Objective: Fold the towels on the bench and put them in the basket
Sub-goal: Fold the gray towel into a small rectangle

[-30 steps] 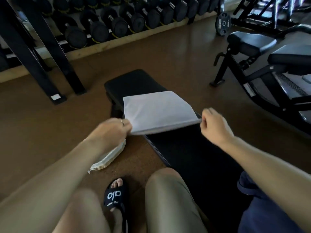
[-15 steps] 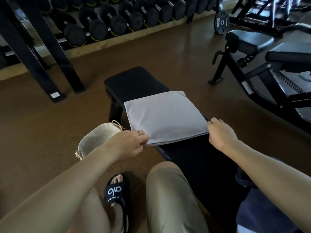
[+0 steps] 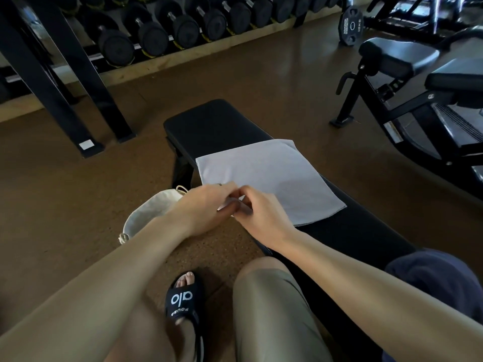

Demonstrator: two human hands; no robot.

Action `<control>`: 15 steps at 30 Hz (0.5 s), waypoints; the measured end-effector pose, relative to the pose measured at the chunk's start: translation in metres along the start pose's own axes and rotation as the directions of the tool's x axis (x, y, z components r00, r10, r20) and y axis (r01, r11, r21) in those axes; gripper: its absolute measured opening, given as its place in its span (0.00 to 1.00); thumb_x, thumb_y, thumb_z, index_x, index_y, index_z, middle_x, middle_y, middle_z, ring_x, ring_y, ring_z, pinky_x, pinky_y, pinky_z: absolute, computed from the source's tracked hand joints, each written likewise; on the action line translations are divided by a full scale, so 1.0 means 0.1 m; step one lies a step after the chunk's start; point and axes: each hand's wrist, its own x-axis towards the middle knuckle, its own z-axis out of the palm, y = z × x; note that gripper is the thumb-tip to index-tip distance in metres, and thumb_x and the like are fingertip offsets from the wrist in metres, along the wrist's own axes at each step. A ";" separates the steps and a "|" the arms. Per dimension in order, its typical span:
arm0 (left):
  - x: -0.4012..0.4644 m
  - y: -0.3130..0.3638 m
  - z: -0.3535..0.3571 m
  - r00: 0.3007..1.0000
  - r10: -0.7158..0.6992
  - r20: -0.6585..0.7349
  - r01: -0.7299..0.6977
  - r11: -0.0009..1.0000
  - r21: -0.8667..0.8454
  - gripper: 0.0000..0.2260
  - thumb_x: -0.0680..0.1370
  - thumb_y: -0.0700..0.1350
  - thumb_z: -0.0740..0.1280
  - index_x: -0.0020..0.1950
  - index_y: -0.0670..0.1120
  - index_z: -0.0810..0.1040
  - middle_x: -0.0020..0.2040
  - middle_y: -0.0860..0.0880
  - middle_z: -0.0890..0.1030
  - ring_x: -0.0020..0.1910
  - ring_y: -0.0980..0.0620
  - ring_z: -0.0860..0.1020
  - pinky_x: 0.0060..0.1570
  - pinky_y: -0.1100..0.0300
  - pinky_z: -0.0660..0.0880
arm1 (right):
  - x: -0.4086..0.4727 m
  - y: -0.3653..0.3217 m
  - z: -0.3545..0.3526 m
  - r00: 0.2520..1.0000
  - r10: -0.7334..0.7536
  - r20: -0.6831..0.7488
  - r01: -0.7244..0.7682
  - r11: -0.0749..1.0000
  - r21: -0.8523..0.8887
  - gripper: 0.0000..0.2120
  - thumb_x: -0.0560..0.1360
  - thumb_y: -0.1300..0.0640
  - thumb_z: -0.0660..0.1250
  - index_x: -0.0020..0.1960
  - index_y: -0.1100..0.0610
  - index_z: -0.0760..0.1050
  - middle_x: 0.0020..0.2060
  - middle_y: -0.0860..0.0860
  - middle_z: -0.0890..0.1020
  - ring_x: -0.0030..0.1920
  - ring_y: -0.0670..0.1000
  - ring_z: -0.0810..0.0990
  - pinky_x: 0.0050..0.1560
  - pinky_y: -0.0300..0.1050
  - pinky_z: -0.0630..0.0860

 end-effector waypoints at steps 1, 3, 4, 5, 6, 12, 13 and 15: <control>0.02 -0.03 0.01 1.000 -0.005 0.003 0.005 1.000 0.011 0.07 0.83 0.53 0.62 0.59 0.52 0.73 0.53 0.53 0.81 0.51 0.51 0.79 0.48 0.53 0.76 | 0.00 0.03 0.00 1.000 -0.012 -0.025 0.011 1.000 -0.012 0.03 0.80 0.55 0.68 0.53 0.52 0.78 0.40 0.45 0.82 0.39 0.44 0.80 0.37 0.42 0.75; 0.06 -0.12 0.02 0.999 -0.036 0.015 0.035 0.999 0.030 0.09 0.81 0.49 0.65 0.60 0.53 0.71 0.55 0.53 0.80 0.53 0.51 0.78 0.47 0.58 0.71 | 0.00 0.10 -0.04 0.997 -0.026 -0.068 0.025 0.999 -0.021 0.05 0.80 0.56 0.68 0.45 0.52 0.75 0.35 0.44 0.79 0.36 0.43 0.78 0.36 0.43 0.76; 0.08 -0.16 0.03 0.998 -0.055 0.027 0.054 0.997 0.047 0.13 0.80 0.48 0.68 0.63 0.53 0.71 0.57 0.53 0.78 0.55 0.52 0.77 0.49 0.60 0.70 | -0.01 0.12 -0.08 0.996 -0.034 -0.082 0.033 0.999 -0.015 0.06 0.79 0.58 0.68 0.44 0.52 0.74 0.34 0.43 0.77 0.35 0.42 0.77 0.36 0.39 0.74; 0.11 -0.21 0.03 0.997 -0.067 0.037 0.064 0.995 0.075 0.19 0.78 0.46 0.71 0.67 0.53 0.71 0.60 0.54 0.77 0.59 0.52 0.76 0.53 0.60 0.71 | -0.01 0.13 -0.11 0.995 -0.040 -0.095 0.041 0.999 0.001 0.07 0.79 0.59 0.68 0.44 0.52 0.73 0.34 0.42 0.76 0.36 0.39 0.77 0.36 0.35 0.73; 0.15 -0.26 0.05 0.997 -0.061 0.037 0.056 0.991 0.120 0.24 0.77 0.45 0.73 0.71 0.54 0.70 0.64 0.54 0.76 0.62 0.52 0.75 0.59 0.58 0.72 | -0.03 0.11 -0.15 0.993 -0.045 -0.107 0.047 0.999 0.016 0.07 0.79 0.60 0.68 0.45 0.51 0.72 0.34 0.41 0.74 0.36 0.38 0.76 0.37 0.32 0.71; 0.45 -0.53 0.14 0.999 0.036 -0.036 -0.024 0.956 0.293 0.18 0.77 0.40 0.70 0.65 0.54 0.77 0.63 0.53 0.79 0.64 0.51 0.76 0.69 0.55 0.66 | -0.12 0.12 -0.28 0.978 -0.046 -0.201 0.064 0.995 0.083 0.10 0.77 0.65 0.66 0.41 0.55 0.70 0.30 0.47 0.70 0.31 0.48 0.70 0.32 0.36 0.65; 0.47 -0.55 0.14 0.997 0.043 -0.060 -0.023 0.954 0.298 0.16 0.77 0.40 0.69 0.63 0.54 0.78 0.62 0.53 0.79 0.63 0.50 0.76 0.69 0.55 0.65 | -0.14 0.13 -0.30 0.977 -0.047 -0.209 0.067 0.994 0.085 0.09 0.76 0.66 0.66 0.40 0.57 0.70 0.30 0.50 0.70 0.32 0.51 0.69 0.31 0.38 0.65; 0.50 -0.58 0.12 0.994 0.056 -0.090 -0.025 0.949 0.316 0.13 0.79 0.40 0.67 0.60 0.53 0.79 0.59 0.53 0.81 0.61 0.50 0.77 0.70 0.54 0.65 | -0.18 0.16 -0.33 0.976 -0.048 -0.211 0.068 0.993 0.092 0.09 0.76 0.67 0.66 0.40 0.58 0.70 0.31 0.53 0.71 0.32 0.55 0.69 0.31 0.42 0.65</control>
